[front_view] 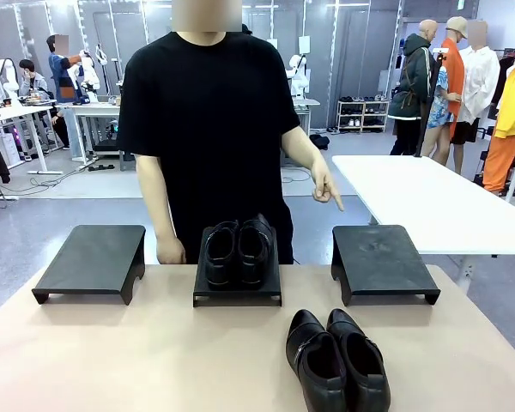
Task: Place the shoes on the stand as instructed by the person.
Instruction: Pick up another pair of Shoes and place it on the Shoes Stand indicated by the person.
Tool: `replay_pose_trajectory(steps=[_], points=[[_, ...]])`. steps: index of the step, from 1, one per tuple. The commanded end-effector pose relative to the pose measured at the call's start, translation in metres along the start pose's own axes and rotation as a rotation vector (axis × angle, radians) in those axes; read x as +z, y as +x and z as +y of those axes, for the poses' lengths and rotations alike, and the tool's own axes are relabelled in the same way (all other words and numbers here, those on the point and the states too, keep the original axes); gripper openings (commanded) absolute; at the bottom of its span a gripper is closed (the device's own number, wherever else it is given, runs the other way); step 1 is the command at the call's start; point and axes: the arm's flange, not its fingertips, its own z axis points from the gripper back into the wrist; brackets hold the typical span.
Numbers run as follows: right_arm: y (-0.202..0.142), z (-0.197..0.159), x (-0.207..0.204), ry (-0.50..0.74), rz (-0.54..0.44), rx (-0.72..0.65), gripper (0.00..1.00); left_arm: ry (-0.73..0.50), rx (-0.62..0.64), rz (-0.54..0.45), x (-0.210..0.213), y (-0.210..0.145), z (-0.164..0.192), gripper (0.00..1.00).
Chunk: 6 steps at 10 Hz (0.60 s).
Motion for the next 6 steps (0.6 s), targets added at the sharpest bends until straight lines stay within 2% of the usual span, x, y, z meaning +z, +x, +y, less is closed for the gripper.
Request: replay_pose_trajectory(steps=[1, 3, 4, 6], points=[[0.001, 0.002, 0.0, 0.015, -0.013, 0.009, 1.0, -0.018, 0.014, -0.005, -0.001, 0.001, -0.006, 1.0], [0.0, 0.0, 0.0, 0.0, 0.0, 0.0, 1.0, -0.018, 0.014, -0.005, -0.001, 0.001, -0.006, 1.0], [0.006, 0.01, -0.004, -0.041, 0.05, -0.032, 1.0, -0.018, 0.014, -0.005, -0.001, 0.001, -0.006, 1.0], [0.024, 0.049, -0.024, -0.098, 0.199, 0.026, 1.0, -0.018, 0.014, -0.005, -0.001, 0.001, -0.006, 1.0]])
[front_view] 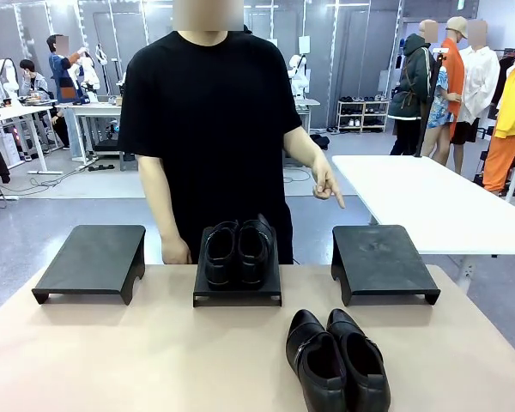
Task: Place the shoes on the stand as instructed by the person.
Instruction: Pick up another pair of Shoes and place it on the Shoes Stand indicated by the person.
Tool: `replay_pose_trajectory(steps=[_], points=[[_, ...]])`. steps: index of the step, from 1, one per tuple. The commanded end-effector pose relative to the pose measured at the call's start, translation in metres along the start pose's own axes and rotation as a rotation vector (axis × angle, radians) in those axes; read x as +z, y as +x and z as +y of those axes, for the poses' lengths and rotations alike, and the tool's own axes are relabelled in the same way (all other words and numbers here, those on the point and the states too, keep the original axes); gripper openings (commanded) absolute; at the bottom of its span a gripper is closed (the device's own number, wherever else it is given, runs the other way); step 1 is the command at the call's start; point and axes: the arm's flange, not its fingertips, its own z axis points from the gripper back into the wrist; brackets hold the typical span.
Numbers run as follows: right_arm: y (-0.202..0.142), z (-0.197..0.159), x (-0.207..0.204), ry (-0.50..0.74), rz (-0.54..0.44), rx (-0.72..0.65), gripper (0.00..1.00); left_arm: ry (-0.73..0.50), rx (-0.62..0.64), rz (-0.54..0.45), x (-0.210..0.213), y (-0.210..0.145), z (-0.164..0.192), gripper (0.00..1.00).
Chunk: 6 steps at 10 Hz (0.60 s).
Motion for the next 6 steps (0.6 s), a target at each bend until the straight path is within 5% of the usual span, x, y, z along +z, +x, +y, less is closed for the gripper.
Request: replay_pose_trajectory(steps=[1, 6], points=[[0.028, 0.051, -0.029, -0.116, 0.21, 0.042, 1.0, -0.018, 0.014, -0.005, -0.001, 0.001, -0.006, 1.0], [0.058, 0.137, -0.16, -0.269, 0.552, 0.08, 1.0, -0.018, 0.014, -0.005, -0.001, 0.001, -0.006, 1.0]])
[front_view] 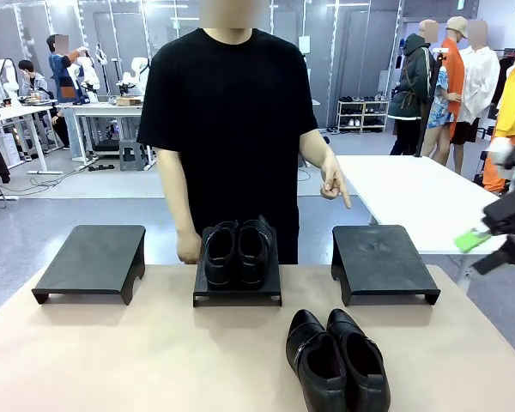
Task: Place the shoes on the stand as instructed by the person.
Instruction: Pick up another pair of Shoes and place it on the Shoes Stand indicated by the person.
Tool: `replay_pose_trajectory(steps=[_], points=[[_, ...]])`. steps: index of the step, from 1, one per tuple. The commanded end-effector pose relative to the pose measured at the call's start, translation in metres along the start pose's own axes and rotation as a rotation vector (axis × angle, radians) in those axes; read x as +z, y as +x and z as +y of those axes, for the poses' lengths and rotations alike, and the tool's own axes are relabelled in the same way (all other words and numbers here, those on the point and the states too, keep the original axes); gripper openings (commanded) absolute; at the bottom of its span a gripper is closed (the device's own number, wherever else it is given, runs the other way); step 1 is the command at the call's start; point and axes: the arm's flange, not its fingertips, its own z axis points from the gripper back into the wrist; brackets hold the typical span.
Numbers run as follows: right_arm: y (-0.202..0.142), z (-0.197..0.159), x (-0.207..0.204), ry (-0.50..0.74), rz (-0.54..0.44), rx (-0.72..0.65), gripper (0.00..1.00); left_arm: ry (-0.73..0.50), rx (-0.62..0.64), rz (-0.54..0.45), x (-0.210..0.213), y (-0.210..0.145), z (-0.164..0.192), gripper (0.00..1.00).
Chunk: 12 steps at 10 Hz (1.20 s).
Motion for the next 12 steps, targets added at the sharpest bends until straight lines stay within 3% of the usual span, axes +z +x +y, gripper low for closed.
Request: replay_pose_trajectory(steps=[1, 3, 6, 12], points=[[0.014, 0.018, -0.031, -0.108, 0.066, -0.024, 1.0, -0.018, 0.015, -0.007, 0.0, 0.002, -0.006, 1.0], [0.019, 0.045, -0.078, -0.189, 0.057, -0.049, 1.0, -0.018, 0.015, -0.007, 0.0, 0.002, -0.006, 1.0], [0.016, 0.06, -0.148, -0.416, -0.016, -0.119, 1.0, -0.018, 0.015, -0.007, 0.0, 0.002, -0.006, 1.0], [0.019, 0.033, -0.227, -0.48, 0.092, -0.164, 1.0, -0.018, 0.015, -0.007, 0.0, 0.002, -0.006, 1.0]])
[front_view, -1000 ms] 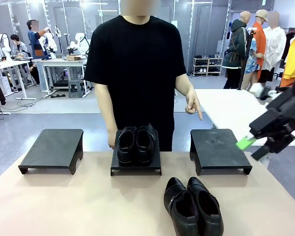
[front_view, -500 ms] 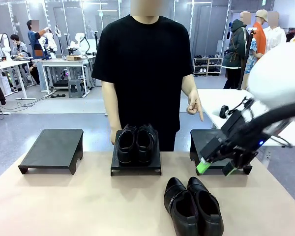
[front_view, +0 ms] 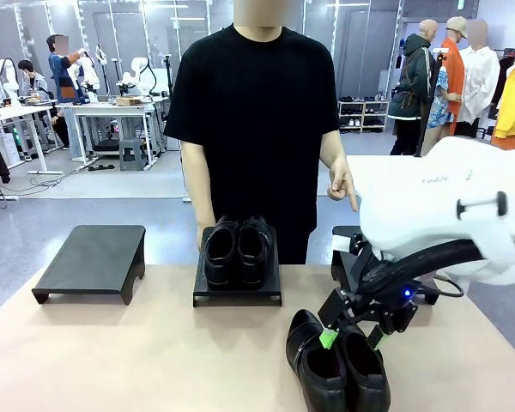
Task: Place the shoes on the stand as instructed by the person.
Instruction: Pick up another pair of Shoes and place it on the Shoes Stand indicated by the person.
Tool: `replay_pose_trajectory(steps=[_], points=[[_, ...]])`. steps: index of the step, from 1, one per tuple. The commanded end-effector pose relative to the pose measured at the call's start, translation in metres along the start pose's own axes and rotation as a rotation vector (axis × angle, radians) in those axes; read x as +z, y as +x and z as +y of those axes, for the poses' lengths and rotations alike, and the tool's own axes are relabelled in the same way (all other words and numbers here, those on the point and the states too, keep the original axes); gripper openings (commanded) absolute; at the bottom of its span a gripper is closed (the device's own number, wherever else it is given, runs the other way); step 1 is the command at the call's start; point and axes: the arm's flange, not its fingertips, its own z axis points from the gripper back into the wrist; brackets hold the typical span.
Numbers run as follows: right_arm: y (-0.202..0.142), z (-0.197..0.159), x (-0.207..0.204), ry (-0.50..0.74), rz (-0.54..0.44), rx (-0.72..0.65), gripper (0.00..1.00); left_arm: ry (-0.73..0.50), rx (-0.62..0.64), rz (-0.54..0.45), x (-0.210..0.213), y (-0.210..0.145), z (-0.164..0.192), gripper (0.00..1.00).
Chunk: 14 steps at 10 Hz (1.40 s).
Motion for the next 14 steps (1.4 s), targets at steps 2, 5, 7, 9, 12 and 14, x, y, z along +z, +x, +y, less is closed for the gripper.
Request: replay_pose_trajectory(steps=[2, 5, 7, 9, 12, 14], points=[[0.0, 0.002, -0.031, -0.078, -0.016, -0.035, 1.0, -0.018, 0.014, -0.007, 0.0, 0.002, -0.006, 1.0], [0.01, 0.0, -0.051, -0.122, -0.028, -0.035, 1.0, -0.018, 0.014, -0.007, 0.0, 0.002, -0.006, 1.0], [0.014, -0.003, -0.063, -0.16, -0.029, -0.045, 1.0, -0.018, 0.014, -0.007, 0.0, 0.002, -0.006, 1.0], [0.015, -0.005, -0.071, -0.186, -0.02, -0.052, 1.0, -0.018, 0.014, -0.007, 0.0, 0.002, -0.006, 1.0], [0.017, -0.009, -0.085, -0.235, 0.008, -0.055, 0.72, -0.018, 0.014, -0.007, 0.0, 0.002, -0.006, 1.0], [0.016, -0.007, -0.088, -0.257, 0.014, -0.028, 0.13, -0.018, 0.014, -0.007, 0.0, 0.002, -0.006, 1.0]])
